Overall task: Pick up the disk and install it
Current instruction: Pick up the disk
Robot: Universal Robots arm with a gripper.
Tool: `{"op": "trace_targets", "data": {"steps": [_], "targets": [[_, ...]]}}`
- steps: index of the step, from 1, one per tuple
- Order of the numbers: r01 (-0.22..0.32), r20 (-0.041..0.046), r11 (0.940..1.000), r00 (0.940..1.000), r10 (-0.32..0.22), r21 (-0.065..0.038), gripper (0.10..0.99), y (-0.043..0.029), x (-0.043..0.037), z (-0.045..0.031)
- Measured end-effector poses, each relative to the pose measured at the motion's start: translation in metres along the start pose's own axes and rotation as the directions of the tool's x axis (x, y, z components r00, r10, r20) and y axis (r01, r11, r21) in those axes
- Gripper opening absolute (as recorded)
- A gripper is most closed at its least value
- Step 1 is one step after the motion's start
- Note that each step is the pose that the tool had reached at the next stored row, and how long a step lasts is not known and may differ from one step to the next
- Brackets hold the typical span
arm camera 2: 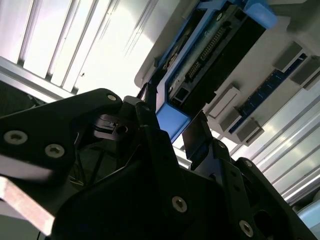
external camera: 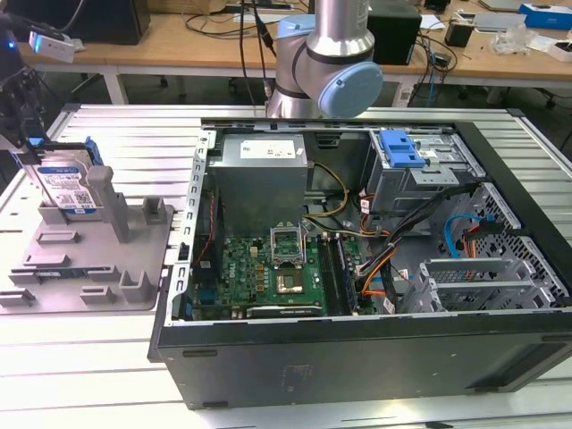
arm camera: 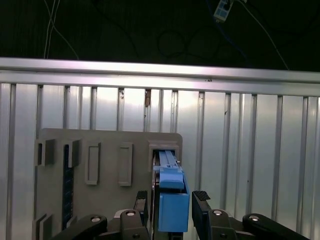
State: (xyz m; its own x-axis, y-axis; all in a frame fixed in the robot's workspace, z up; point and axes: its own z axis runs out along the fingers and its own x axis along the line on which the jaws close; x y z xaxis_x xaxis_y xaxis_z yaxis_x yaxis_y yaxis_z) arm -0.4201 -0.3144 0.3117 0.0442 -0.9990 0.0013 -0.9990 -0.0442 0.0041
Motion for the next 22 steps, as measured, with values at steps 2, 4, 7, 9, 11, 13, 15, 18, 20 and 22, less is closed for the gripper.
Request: {"op": "trace_targets", "data": {"steps": [2, 4, 7, 9, 11, 13, 15, 18, 20, 22], "targets": [[0.000, 0.0000, 1.0000, 1.0000, 0.000, 0.000, 0.482, 0.0000, 0.0000, 0.0004], [-0.001, 0.0000, 1.0000, 1.0000, 0.001, 0.000, 0.482, 0.0000, 0.0000, 0.0009], [-0.001, 0.0000, 1.0000, 1.0000, 0.001, 0.000, 0.482, 0.0000, 0.0000, 0.0017], [-0.001, 0.0000, 1.0000, 1.0000, 0.001, 0.000, 0.482, 0.0000, 0.0000, 0.0019], [-0.001, 0.0000, 1.0000, 1.0000, 0.001, 0.000, 0.482, 0.0000, 0.0000, 0.0020], [-0.001, 0.0001, 1.0000, 1.0000, 0.001, 0.000, 0.482, 0.0000, 0.0001, 0.0022], [-0.001, 0.0001, 1.0000, 1.0000, 0.001, 0.000, 0.482, -0.0002, 0.0000, 0.0030], [-0.001, 0.0000, 1.0000, 1.0000, 0.001, 0.000, 0.482, -0.0003, 0.0001, 0.0046], [-0.001, 0.0000, 1.0000, 1.0000, 0.001, 0.000, 0.482, -0.0003, 0.0001, 0.0052], [-0.001, 0.0000, 1.0000, 1.0000, 0.001, 0.000, 0.482, -0.0003, 0.0001, 0.0057]]}}
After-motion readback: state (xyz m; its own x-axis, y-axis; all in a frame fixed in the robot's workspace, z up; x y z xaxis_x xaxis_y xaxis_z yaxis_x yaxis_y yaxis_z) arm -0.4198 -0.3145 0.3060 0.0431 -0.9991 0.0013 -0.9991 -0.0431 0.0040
